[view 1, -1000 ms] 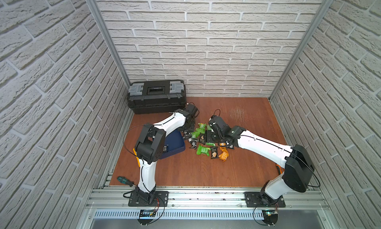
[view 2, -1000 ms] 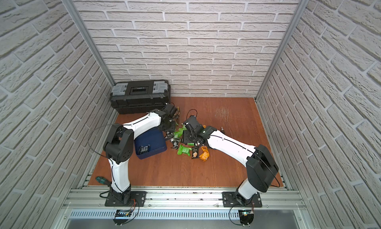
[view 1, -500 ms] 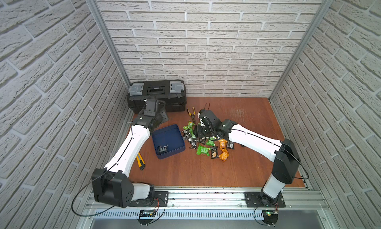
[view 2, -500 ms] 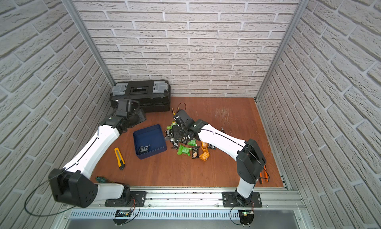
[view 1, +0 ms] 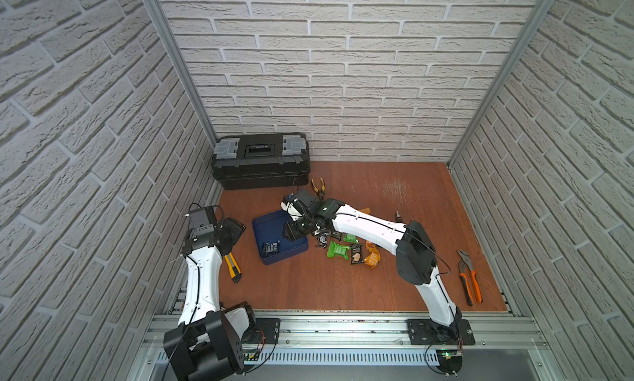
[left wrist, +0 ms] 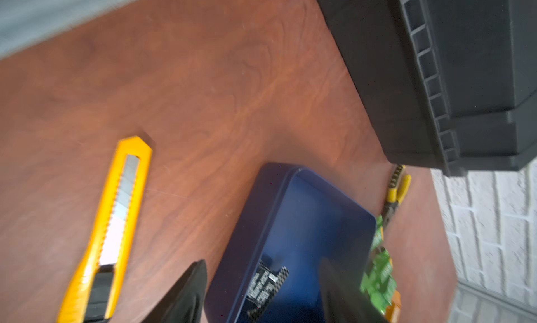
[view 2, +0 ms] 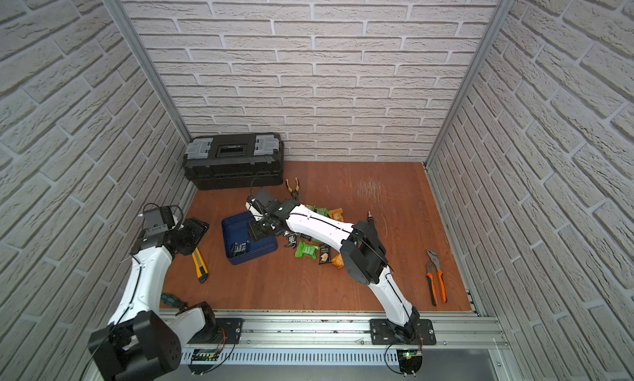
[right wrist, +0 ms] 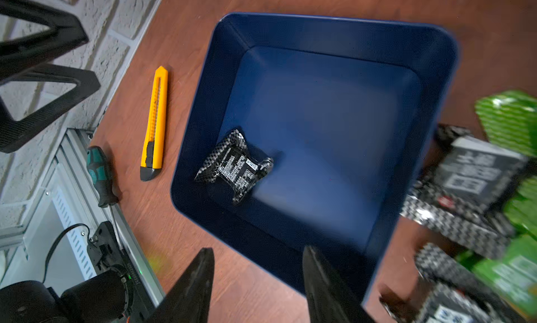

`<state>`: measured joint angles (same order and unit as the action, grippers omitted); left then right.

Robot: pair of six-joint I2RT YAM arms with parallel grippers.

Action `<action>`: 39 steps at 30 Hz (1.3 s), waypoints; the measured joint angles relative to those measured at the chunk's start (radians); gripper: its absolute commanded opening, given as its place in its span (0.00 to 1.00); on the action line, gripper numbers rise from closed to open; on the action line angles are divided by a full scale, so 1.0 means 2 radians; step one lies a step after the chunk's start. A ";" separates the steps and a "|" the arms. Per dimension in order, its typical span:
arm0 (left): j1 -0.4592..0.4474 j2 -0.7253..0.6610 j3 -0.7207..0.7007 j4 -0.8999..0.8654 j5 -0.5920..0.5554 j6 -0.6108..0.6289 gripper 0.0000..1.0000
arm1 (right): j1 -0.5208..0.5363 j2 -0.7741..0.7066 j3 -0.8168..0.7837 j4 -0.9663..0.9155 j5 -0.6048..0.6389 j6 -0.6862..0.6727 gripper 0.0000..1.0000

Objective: Take the cookies out of the storage box
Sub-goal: Move the storage box to the center of the board.

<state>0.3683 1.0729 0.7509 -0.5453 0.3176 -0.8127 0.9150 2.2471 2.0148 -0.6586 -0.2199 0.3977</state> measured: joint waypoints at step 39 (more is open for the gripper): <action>0.009 -0.033 -0.138 0.064 0.047 -0.092 0.55 | 0.051 0.126 0.085 -0.050 -0.022 -0.273 0.71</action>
<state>0.3859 1.0061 0.4747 -0.4179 0.4110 -0.9974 1.0176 2.4981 2.1857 -0.7586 -0.2634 -0.1482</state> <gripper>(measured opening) 0.555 0.714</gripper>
